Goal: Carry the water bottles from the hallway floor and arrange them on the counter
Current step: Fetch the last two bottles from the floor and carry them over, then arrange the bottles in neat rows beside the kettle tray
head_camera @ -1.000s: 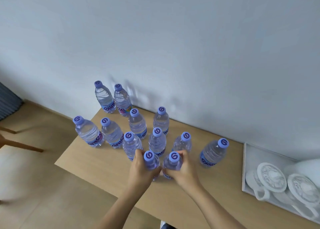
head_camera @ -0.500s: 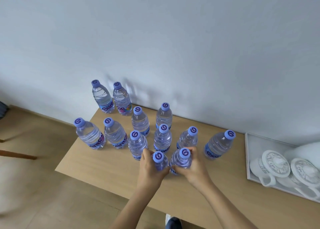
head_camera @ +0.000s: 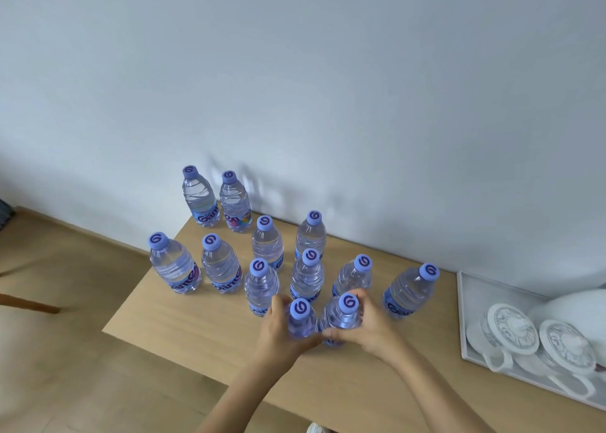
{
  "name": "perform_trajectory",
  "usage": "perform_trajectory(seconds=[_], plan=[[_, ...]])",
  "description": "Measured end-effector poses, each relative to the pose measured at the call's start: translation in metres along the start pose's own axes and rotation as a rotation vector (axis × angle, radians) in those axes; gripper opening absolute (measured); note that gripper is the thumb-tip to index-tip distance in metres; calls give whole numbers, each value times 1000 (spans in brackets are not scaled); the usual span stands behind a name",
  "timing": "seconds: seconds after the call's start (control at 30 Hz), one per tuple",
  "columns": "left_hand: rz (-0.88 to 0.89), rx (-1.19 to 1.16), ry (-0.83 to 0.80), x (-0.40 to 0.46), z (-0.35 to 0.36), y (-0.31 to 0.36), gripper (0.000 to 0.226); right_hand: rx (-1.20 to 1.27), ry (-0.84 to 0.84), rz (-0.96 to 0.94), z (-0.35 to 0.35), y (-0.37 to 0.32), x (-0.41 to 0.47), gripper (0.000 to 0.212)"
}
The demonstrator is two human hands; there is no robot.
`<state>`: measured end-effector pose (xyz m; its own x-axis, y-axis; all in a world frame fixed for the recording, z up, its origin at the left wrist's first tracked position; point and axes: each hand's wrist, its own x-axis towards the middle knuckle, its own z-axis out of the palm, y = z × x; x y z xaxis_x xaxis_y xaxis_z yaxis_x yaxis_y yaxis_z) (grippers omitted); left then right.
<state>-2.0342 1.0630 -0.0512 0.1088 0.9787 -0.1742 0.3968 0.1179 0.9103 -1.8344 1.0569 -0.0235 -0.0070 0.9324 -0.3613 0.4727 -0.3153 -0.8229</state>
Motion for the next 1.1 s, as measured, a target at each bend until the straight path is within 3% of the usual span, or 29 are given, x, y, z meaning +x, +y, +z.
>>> perform_trajectory(seconds=[0.1,0.33,0.73,0.9,1.1], plan=[[-54,-36,-73,-5,-20,14,69,-96,-94,11,-20,-18,-2,96],[64,-171,110,1,-83,75,43,-188,-141,-105,-52,-98,8,57],[83,-168,367,46,-180,110,41,-318,-197,-305,-10,-228,109,50],[104,-160,380,85,-223,101,32,-365,-184,-240,28,-250,171,54],[99,-150,274,132,-271,81,27,-359,-157,-81,69,-260,236,65]])
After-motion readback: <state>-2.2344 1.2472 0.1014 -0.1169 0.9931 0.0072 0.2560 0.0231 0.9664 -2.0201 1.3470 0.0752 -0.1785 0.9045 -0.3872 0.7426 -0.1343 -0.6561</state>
